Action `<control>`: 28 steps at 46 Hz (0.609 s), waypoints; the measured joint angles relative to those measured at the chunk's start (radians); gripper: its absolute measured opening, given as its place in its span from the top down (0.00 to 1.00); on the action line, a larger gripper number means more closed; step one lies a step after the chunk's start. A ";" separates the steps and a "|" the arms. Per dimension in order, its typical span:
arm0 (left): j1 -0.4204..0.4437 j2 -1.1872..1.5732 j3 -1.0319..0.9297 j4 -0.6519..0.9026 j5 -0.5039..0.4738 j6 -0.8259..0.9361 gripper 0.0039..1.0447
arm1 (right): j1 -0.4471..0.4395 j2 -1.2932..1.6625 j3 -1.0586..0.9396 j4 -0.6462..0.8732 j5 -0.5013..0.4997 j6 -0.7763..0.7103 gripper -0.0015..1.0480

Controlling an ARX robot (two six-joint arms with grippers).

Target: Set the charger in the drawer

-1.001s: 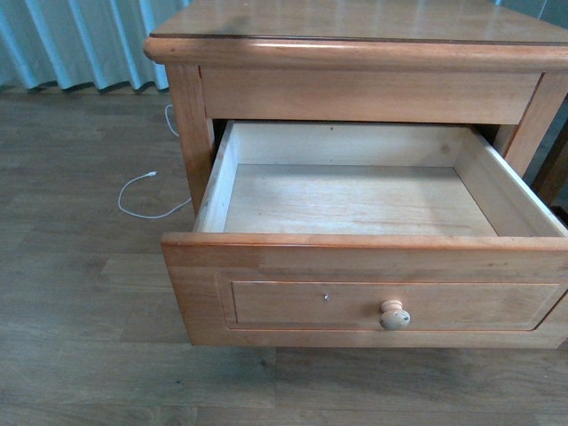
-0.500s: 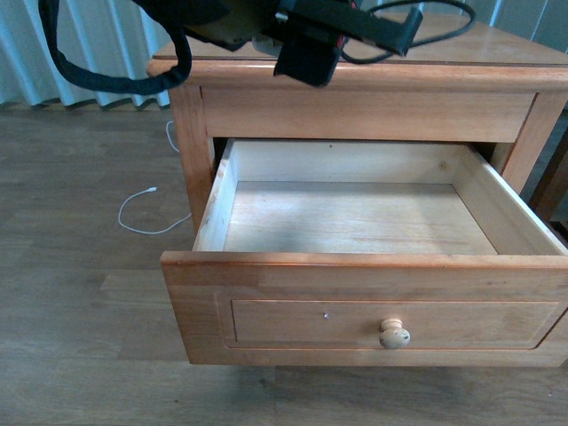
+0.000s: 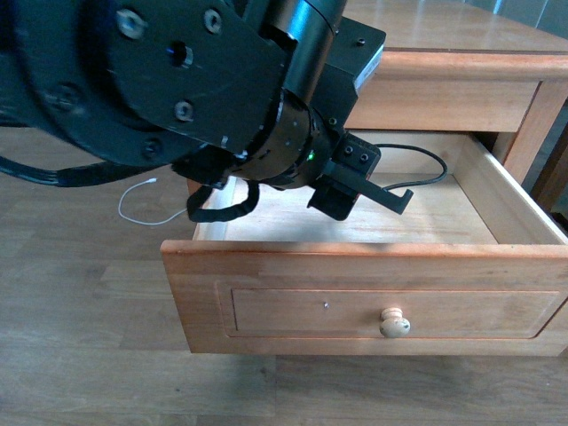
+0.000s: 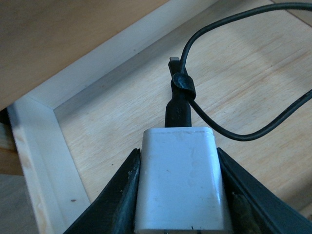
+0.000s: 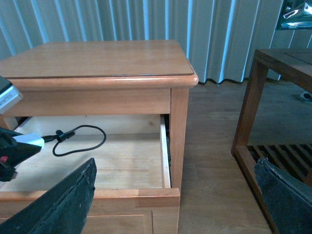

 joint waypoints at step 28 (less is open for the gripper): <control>-0.016 0.303 0.282 -0.075 -0.036 -0.057 0.49 | 0.000 0.000 0.000 0.000 0.000 0.000 0.08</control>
